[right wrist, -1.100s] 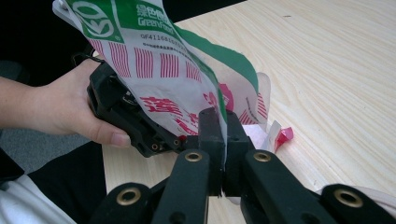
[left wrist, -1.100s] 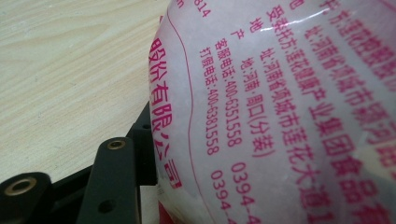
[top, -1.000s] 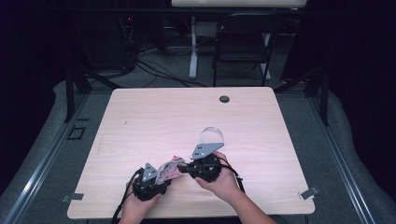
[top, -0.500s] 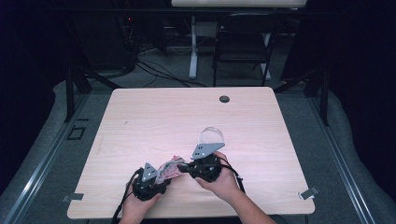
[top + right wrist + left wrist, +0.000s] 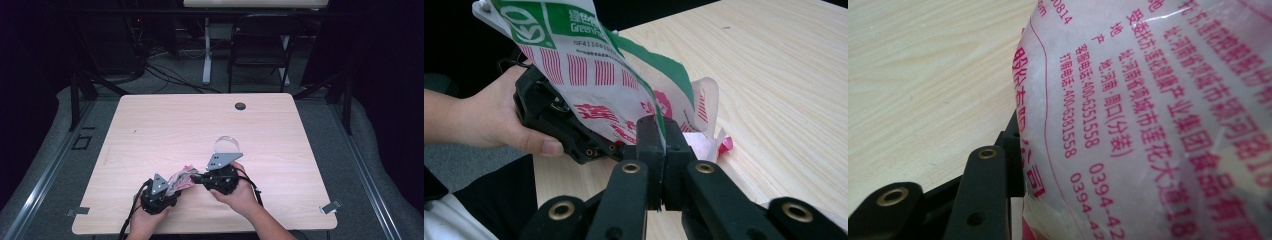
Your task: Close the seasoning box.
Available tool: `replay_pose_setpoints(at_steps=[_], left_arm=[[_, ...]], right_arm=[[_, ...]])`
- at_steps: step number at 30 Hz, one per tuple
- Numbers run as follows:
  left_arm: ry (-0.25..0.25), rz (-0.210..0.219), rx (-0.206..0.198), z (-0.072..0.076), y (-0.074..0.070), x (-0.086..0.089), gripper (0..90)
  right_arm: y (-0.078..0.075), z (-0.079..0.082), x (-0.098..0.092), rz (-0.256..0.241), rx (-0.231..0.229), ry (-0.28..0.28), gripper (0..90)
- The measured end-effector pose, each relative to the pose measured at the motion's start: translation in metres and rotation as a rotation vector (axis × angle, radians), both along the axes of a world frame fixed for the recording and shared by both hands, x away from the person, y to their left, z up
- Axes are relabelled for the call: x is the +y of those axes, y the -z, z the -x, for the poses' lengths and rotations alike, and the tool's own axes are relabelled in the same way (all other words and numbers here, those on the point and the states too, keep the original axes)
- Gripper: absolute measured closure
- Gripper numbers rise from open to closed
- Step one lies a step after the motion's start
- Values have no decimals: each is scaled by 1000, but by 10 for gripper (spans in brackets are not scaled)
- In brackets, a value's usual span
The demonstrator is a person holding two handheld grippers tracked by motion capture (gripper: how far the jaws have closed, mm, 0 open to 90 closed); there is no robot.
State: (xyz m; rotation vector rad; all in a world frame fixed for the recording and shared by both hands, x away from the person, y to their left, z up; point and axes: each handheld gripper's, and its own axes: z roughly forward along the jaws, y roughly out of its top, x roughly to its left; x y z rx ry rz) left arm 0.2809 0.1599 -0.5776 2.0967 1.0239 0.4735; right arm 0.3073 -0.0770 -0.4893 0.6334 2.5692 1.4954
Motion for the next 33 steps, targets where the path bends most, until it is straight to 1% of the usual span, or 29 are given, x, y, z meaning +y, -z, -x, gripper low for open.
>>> replay_pose_setpoints(at_steps=[3, 6, 11, 12, 15, 18, 19, 21, 24, 26, 27, 29, 31, 32, 33], left_arm=[[-3, 3, -8, 0, -1, 0, 559], [-7, -9, -29, 1, -5, 1, 561], [-11, -16, -46, 1, -8, 3, 562], [-10, -33, -63, 0, -10, 4, 562], [-14, -31, -66, 0, -11, 4, 564], [-7, -23, -62, -1, -13, 4, 565], [-1, -27, -63, -2, -14, 4, 567], [-3, -20, -64, -2, -15, 3, 568], [1, -15, -70, -3, -17, 2, 570], [6, -11, -71, -4, -18, 2, 571], [8, -6, -72, -5, -19, 2, 572], [12, -20, -88, -6, -21, 1, 574], [7, -22, -100, -6, -23, 0, 576], [2, -22, -109, -7, -24, 0, 576], [6, -30, -117, -7, -25, 0, 577]], right_arm=[[-1, 0, -1, -6, -2, 0, 898], [-4, 1, -2, -15, -9, 1, 895], [-8, 3, -3, -29, -22, 7, 887], [-8, 4, -3, -34, -25, 9, 883], [-8, 4, -4, -35, -33, 16, 871], [-9, 4, -6, -37, -36, 24, 858], [-8, 4, -7, -43, -38, 29, 848], [-9, 4, -9, -52, -40, 33, 815], [-11, 4, -13, -70, -36, 42, 796], [-11, 4, -14, -76, -42, 50, 743], [-11, 5, -15, -76, -49, 59, 739], [-12, 5, -17, -79, -49, 65, 720], [-12, 7, -19, -90, -57, 76, 665], [-13, 7, -21, -96, -61, 79, 657], [-14, 8, -23, -106, -62, 81, 651]])
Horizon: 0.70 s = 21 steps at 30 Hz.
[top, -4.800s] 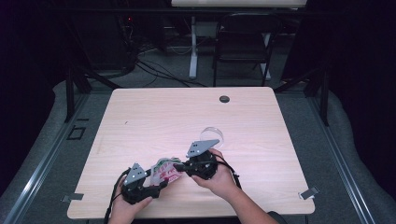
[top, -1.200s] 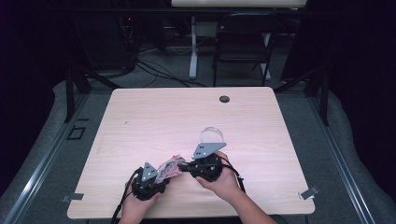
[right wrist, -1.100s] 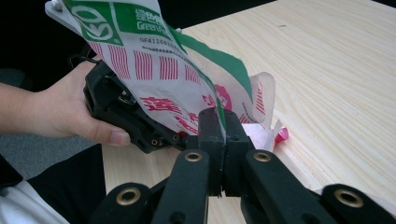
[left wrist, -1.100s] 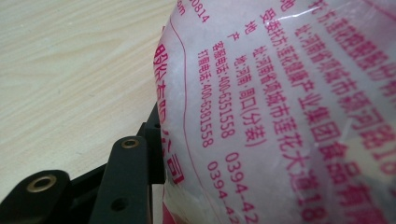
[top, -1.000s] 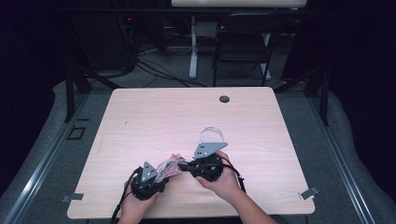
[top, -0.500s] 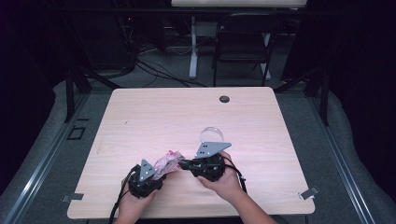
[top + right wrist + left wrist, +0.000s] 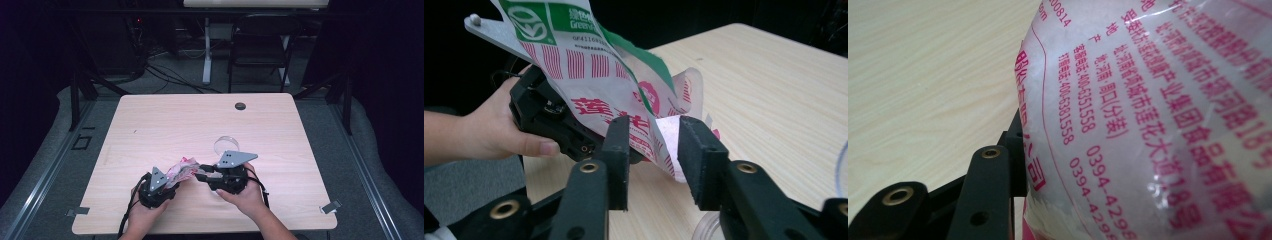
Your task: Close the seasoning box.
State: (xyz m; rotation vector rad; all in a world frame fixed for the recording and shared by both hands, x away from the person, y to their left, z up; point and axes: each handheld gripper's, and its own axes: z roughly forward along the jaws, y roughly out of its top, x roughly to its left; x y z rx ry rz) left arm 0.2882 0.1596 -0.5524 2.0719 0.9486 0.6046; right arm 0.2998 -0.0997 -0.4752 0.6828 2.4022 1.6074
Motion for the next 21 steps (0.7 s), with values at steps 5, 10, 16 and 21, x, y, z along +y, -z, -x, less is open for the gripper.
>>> replay_pose_setpoints(at_steps=[5, 10, 16, 21], left_arm=[[0, -19, -24, -4, -7, -3, 577], [16, -48, -53, -13, -22, -8, 578], [3, -44, -81, -26, -35, -12, 578], [-9, -54, -118, -35, -46, -16, 579]], right_arm=[[-4, 1, -6, 4, -18, 7, 586], [-16, -1, -14, 29, -33, 15, 566], [-38, -13, -22, 52, -50, 53, 549], [-51, -21, -23, 58, -68, 61, 533]])
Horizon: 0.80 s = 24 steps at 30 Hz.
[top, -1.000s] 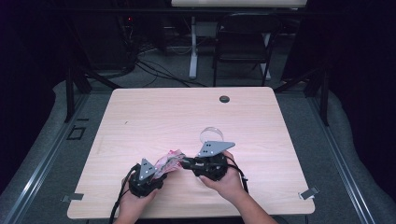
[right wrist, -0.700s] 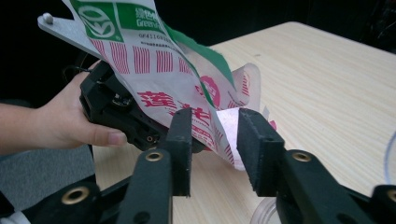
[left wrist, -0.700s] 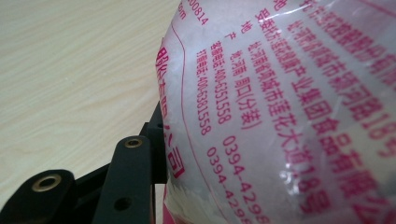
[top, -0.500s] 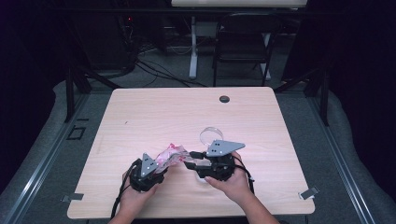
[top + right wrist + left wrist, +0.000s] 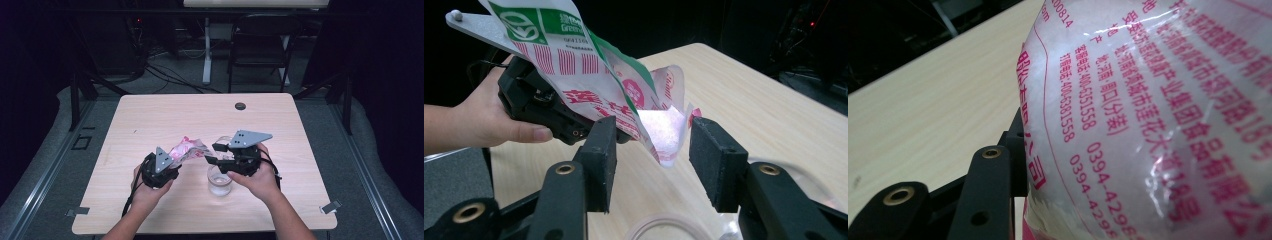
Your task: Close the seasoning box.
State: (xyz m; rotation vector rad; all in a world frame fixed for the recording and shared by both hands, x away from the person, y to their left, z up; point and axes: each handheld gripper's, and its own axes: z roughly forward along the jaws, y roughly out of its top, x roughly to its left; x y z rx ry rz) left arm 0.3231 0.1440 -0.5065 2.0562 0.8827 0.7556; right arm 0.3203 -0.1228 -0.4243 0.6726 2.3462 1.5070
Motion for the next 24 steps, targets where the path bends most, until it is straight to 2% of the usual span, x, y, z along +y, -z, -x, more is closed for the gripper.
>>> replay_pose_setpoints(at_steps=[3, 8, 9, 10, 14, 17, 19, 24], left_arm=[[-9, -16, -24, -9, -8, -4, 579], [-11, -53, -39, -16, -15, -8, 579], [-12, -78, -48, -18, -17, -11, 579], [-12, -78, -48, -18, -17, -11, 579], [-9, -102, -51, -22, -21, -15, 579], [-9, -128, -57, -22, -24, -17, 579], [-7, -148, -65, -21, -25, -18, 579], [-11, -164, -82, -18, -27, -17, 579]], right_arm=[[-10, -9, 3, 41, -15, -11, 506], [-19, -16, 2, 30, -25, -18, 506], [-22, -17, -1, 29, -42, -23, 518], [-22, -17, -1, 29, -42, -23, 518], [-22, -14, -5, 35, -71, -19, 530], [-20, -9, -5, 74, -107, -15, 522], [-19, -5, -6, 77, -111, -19, 517], [-21, 1, -7, 74, -125, -3, 514]])
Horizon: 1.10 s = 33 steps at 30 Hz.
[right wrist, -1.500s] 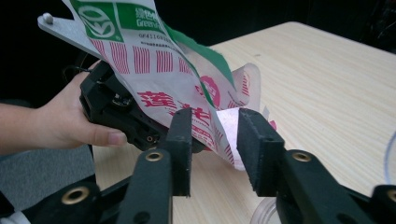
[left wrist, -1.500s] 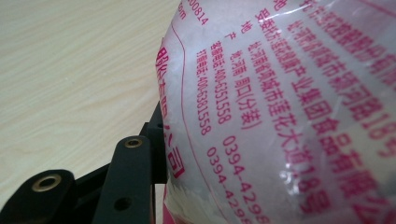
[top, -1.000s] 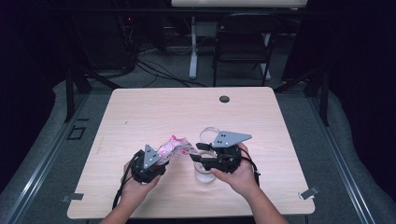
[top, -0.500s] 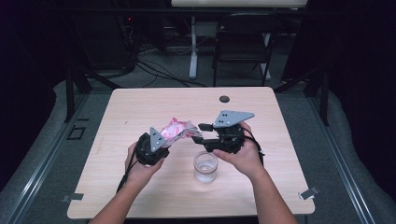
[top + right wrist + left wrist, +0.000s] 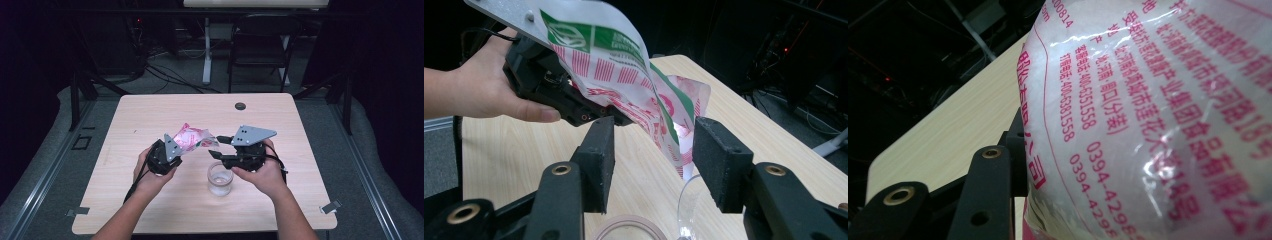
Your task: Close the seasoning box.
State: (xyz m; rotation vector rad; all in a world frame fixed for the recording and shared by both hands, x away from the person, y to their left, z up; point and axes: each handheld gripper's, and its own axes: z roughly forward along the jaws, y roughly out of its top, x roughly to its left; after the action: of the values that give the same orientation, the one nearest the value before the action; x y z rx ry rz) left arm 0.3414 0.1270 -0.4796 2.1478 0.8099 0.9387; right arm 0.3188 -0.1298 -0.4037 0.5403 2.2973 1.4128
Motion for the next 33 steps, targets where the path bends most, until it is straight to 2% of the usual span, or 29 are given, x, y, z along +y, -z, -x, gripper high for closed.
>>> replay_pose_setpoints(at_steps=[1, 6, 9, 18, 24, 28, 33], left_arm=[[-1, -17, -10, 1, -1, 1, 579], [-5, -35, -19, 3, -2, 4, 580], [-13, -66, -30, 4, -2, 8, 580], [-11, -122, -44, 4, 1, 10, 580], [1, -159, -53, 5, 5, 5, 581], [18, -193, -57, 7, 11, -2, 581], [29, -203, -54, 7, 14, -6, 582]], right_arm=[[0, 1, 0, 0, -4, -2, 514], [1, 3, 2, 16, -15, -13, 514], [3, 3, 4, 27, -19, -18, 513], [3, 6, 5, 21, -32, -33, 500], [2, 8, 3, 11, -46, -40, 507], [2, 11, 7, 33, -57, -63, 526], [3, 14, 13, 66, -69, -86, 538]])
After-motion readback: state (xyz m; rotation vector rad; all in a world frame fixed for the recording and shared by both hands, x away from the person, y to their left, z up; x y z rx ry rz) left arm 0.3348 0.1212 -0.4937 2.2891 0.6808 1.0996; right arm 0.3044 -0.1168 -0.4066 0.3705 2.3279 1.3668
